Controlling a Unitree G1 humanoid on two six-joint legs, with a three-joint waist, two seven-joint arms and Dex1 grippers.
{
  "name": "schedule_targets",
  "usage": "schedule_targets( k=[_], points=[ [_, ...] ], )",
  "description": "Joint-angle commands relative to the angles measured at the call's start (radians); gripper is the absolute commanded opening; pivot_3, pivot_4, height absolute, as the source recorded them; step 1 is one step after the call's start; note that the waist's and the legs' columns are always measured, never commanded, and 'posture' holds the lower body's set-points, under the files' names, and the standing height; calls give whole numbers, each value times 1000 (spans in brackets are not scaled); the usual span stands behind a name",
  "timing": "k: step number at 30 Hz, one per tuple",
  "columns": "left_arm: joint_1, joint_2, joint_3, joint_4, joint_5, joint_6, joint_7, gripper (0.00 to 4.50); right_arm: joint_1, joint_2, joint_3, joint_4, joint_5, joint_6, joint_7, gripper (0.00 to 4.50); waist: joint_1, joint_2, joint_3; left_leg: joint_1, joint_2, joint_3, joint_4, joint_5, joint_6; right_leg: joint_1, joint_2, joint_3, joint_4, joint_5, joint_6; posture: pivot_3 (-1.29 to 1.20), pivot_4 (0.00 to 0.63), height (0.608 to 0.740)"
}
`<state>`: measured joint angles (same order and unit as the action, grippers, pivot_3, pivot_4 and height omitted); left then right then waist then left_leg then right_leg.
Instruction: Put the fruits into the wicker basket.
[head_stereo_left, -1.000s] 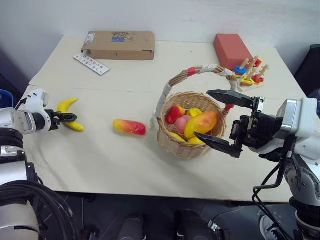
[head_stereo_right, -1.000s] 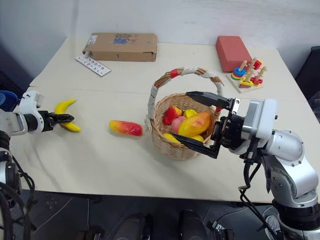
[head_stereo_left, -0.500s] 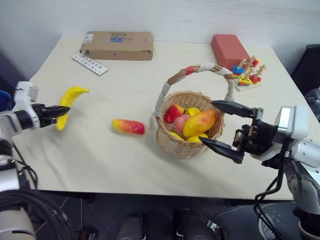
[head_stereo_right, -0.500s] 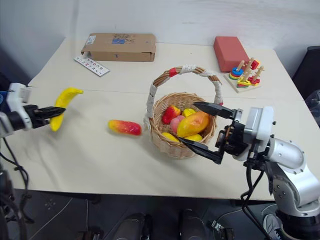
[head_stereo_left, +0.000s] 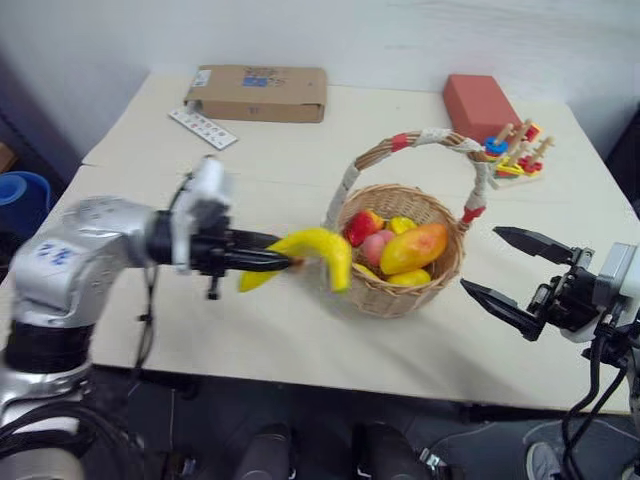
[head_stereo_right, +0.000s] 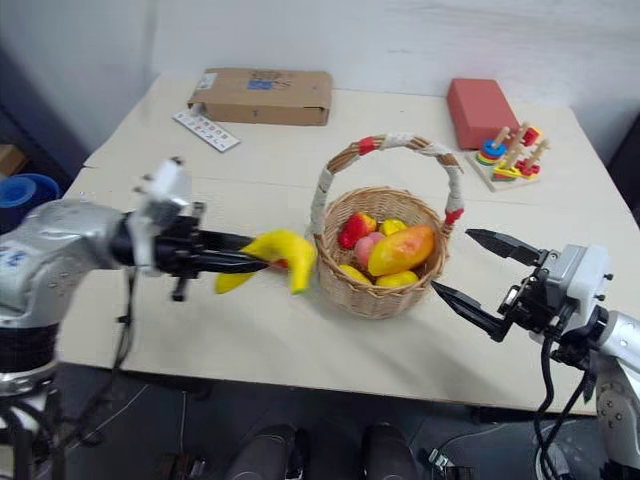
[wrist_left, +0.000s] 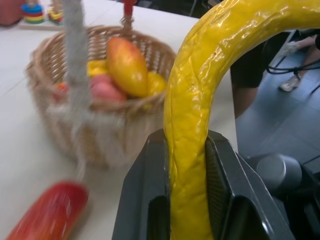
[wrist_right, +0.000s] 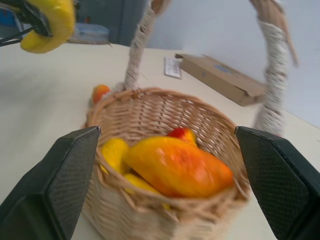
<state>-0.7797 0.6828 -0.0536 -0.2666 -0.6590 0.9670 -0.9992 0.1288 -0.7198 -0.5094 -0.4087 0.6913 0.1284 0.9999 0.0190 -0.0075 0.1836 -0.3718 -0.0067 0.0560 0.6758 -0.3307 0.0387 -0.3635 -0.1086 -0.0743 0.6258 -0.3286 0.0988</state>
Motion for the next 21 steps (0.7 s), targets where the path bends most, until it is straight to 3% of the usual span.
schedule_targets(
  k=[1,6,10,21],
  points=[
    [-88,-125,-31,-32,-8,131,186,538,42,8,-50,-57,8,-22,-6,4500,-5,0,0,0,0,0,-1,0,0,0,0,0,0,0,0,0,150,740],
    [-152,-225,-69,-20,27,170,300,538,96,41,-46,-120,10,-18,-47,4500,-10,-1,0,-1,1,1,-1,1,-2,-2,2,0,0,0,0,0,150,740],
    [-158,-229,-137,11,126,73,334,538,119,61,-35,-159,5,-15,-78,4500,-7,-1,0,2,1,0,-1,4,-3,2,2,1,-4,0,1,0,150,740],
    [-142,-202,-143,73,201,-245,150,4047,131,81,-15,-194,-7,-18,-125,4500,5,0,0,1,1,0,-2,4,-4,1,3,0,-4,0,1,0,150,740]
  ],
)
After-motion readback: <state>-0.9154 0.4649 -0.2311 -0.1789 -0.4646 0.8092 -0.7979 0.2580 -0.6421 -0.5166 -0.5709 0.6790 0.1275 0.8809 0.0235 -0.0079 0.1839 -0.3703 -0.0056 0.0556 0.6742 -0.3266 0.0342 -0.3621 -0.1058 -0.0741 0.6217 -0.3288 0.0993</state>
